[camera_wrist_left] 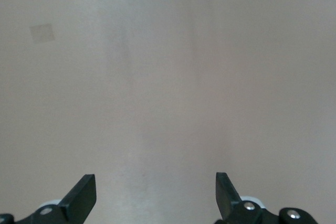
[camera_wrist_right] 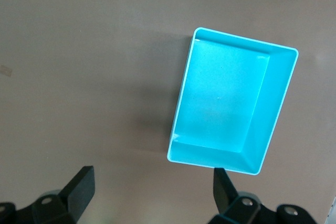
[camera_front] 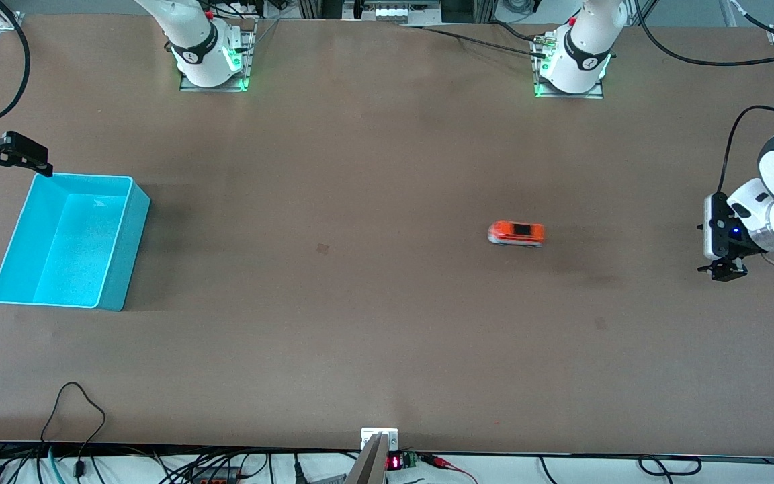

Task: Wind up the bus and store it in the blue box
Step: 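Release the bus with the left gripper so it rolls toward the box, then move the right gripper from the box toward the stopped bus, then lower the right gripper and grasp the orange bus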

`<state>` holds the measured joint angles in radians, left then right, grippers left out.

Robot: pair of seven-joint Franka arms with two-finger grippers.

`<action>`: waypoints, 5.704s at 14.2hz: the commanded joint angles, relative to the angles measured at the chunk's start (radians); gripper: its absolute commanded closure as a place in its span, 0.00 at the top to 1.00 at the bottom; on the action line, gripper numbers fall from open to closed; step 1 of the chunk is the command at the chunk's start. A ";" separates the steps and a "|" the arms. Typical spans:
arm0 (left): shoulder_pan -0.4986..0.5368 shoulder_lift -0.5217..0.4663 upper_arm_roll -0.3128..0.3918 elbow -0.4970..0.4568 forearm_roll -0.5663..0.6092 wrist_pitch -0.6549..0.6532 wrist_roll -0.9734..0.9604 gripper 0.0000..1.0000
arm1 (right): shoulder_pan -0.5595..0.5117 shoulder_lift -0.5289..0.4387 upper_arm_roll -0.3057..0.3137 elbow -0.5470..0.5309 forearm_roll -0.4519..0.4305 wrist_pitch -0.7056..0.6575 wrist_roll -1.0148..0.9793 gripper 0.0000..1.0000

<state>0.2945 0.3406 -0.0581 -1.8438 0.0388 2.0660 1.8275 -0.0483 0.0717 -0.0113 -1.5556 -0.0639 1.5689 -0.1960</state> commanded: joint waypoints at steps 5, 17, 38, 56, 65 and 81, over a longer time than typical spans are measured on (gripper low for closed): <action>-0.001 0.003 -0.031 0.126 -0.003 -0.177 -0.331 1.00 | -0.007 0.008 0.004 0.020 -0.010 -0.007 0.003 1.00; -0.057 -0.037 -0.031 0.284 -0.007 -0.194 -0.977 1.00 | -0.008 0.008 0.004 0.020 -0.008 -0.007 0.003 1.00; -0.311 -0.268 0.126 0.270 -0.088 -0.360 -1.872 1.00 | 0.015 0.112 0.011 -0.013 0.084 -0.033 -0.010 1.00; -0.308 -0.330 0.110 0.205 -0.056 -0.409 -1.877 1.00 | -0.059 -0.161 0.079 -0.744 0.072 0.459 -0.722 1.00; -0.308 -0.325 0.112 0.204 -0.054 -0.399 -1.877 1.00 | -0.061 -0.090 0.079 -0.913 -0.013 0.812 -1.095 1.00; -0.308 -0.319 0.110 0.202 -0.051 -0.359 -1.877 1.00 | -0.076 0.114 0.079 -0.920 -0.019 1.008 -1.221 1.00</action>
<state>-0.0122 0.0219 0.0537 -1.6426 -0.0356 1.6992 -0.0389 -0.1019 0.1902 0.0513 -2.4664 -0.0746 2.5672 -1.3960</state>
